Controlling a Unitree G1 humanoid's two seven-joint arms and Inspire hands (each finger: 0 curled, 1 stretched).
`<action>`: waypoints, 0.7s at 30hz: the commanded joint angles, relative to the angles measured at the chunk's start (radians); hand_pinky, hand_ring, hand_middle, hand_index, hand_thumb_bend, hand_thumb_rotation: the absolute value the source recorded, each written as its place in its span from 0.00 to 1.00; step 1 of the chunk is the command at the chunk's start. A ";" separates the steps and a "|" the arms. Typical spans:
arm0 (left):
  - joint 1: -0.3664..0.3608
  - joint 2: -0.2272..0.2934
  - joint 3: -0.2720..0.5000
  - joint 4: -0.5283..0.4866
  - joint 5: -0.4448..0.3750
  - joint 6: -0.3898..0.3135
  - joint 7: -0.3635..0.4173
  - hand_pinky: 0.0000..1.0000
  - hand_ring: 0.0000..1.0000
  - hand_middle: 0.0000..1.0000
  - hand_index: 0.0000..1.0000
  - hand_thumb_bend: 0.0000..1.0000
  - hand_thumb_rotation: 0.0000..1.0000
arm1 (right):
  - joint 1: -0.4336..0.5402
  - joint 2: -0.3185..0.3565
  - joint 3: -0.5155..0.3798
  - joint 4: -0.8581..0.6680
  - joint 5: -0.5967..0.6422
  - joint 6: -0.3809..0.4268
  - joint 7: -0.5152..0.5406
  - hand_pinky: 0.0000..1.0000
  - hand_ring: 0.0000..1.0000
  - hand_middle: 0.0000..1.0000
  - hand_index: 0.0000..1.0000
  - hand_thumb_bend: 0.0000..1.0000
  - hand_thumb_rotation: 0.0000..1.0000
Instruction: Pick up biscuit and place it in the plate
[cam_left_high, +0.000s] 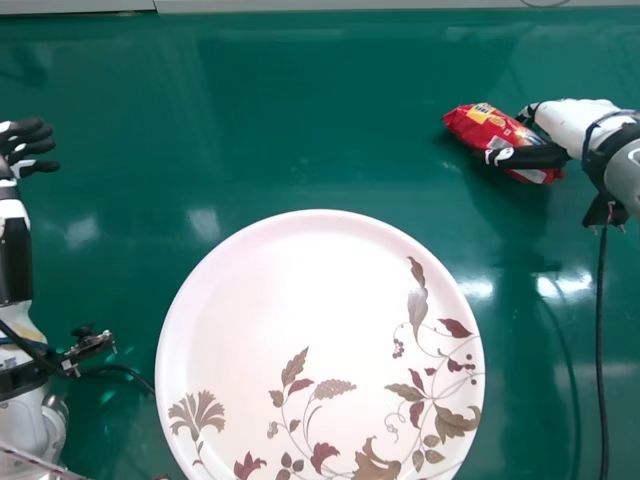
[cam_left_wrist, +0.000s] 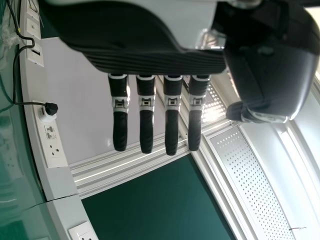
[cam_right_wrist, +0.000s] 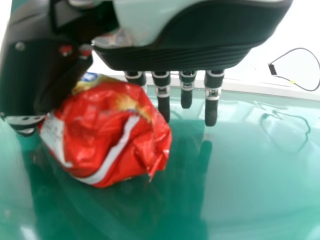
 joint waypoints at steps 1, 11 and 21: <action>0.021 -0.006 0.004 0.000 -0.004 -0.002 0.000 0.55 0.67 0.69 0.70 0.31 0.60 | 0.030 0.030 0.038 0.047 -0.009 -0.012 0.020 0.78 0.85 0.88 0.86 0.94 0.31; 0.016 0.009 0.012 0.024 -0.013 -0.033 -0.003 0.55 0.65 0.68 0.68 0.29 0.58 | -0.041 0.057 0.116 0.198 -0.058 -0.042 -0.026 0.36 0.44 0.56 0.70 0.55 0.01; 0.014 0.012 0.014 0.037 -0.018 -0.052 -0.003 0.54 0.65 0.67 0.68 0.30 0.60 | -0.066 0.048 0.174 0.264 -0.112 -0.105 -0.167 0.42 0.42 0.50 0.52 0.51 0.00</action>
